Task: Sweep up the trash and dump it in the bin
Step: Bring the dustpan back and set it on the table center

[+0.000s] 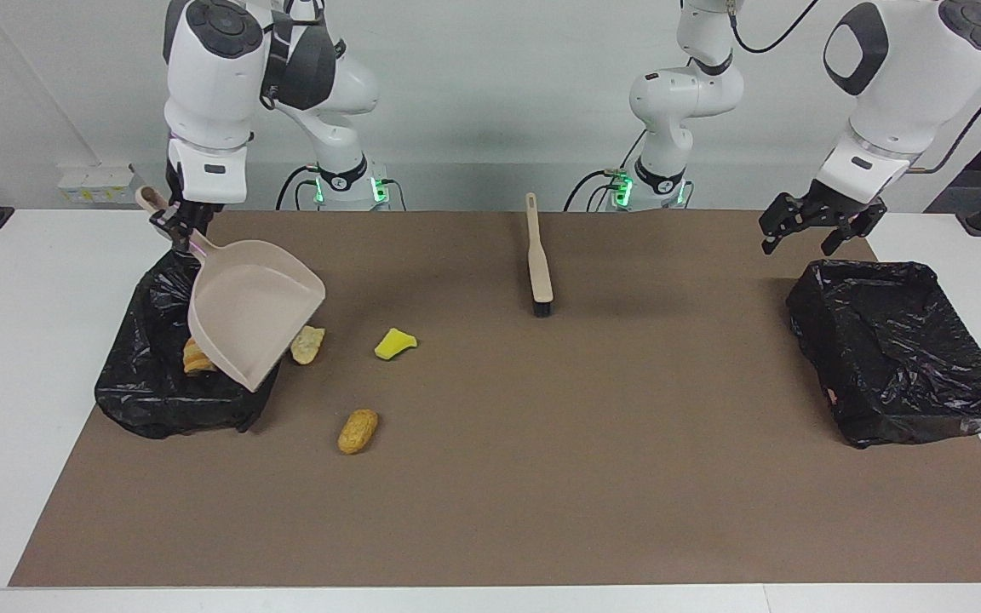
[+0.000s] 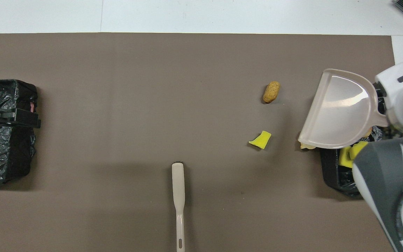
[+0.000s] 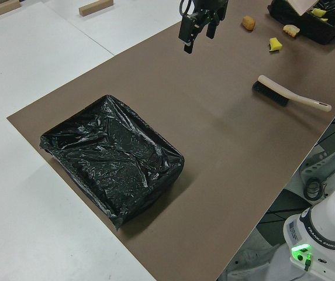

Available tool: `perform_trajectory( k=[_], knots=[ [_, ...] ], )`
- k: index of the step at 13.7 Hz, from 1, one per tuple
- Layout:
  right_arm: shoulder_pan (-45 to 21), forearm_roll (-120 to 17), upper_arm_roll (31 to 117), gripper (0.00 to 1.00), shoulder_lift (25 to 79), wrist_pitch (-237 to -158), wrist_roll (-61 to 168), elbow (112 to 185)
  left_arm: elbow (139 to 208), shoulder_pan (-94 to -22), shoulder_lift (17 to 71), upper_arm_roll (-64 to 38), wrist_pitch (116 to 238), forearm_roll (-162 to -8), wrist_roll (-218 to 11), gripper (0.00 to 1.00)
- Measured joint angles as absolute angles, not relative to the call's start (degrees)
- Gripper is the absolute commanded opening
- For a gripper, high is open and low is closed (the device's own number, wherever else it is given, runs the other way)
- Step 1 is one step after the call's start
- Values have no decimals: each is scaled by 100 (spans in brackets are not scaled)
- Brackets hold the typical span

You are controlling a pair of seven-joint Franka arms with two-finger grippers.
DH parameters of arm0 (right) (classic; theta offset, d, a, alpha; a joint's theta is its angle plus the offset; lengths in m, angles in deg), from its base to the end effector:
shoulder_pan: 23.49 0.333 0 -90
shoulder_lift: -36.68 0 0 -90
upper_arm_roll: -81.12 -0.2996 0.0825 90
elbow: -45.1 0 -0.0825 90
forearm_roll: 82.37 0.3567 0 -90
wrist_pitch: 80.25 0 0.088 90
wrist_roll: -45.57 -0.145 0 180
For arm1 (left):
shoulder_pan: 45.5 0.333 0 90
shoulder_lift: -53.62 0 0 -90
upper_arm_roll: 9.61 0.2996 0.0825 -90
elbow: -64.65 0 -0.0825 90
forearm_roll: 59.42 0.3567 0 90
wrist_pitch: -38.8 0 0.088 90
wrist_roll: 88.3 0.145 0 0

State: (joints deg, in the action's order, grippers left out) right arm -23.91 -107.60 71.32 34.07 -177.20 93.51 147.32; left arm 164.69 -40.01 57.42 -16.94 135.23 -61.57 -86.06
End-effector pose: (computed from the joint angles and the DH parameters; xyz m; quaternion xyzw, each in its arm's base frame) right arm 0.5198 0.0297 0.5215 0.8403 0.4950 -0.0944 0.1999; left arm 0.5141 -0.0231 0.5357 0.9993 -0.0334 0.0014 0.0144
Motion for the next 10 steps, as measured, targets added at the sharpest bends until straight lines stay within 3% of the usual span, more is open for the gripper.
perform_trajectory(
  k=[5, 10],
  knots=[
    [-1177, -10243, 7089, 0, 4666, -17960, 6034, 13763, 16326, -3996, 5742, -1704, 13535, -6158, -8713, 100],
    [-592, -9842, 7090, 0, 5875, -18224, 3522, 12394, 15630, -4001, 5759, -1797, 12999, -6162, -8832, 100]
  ],
)
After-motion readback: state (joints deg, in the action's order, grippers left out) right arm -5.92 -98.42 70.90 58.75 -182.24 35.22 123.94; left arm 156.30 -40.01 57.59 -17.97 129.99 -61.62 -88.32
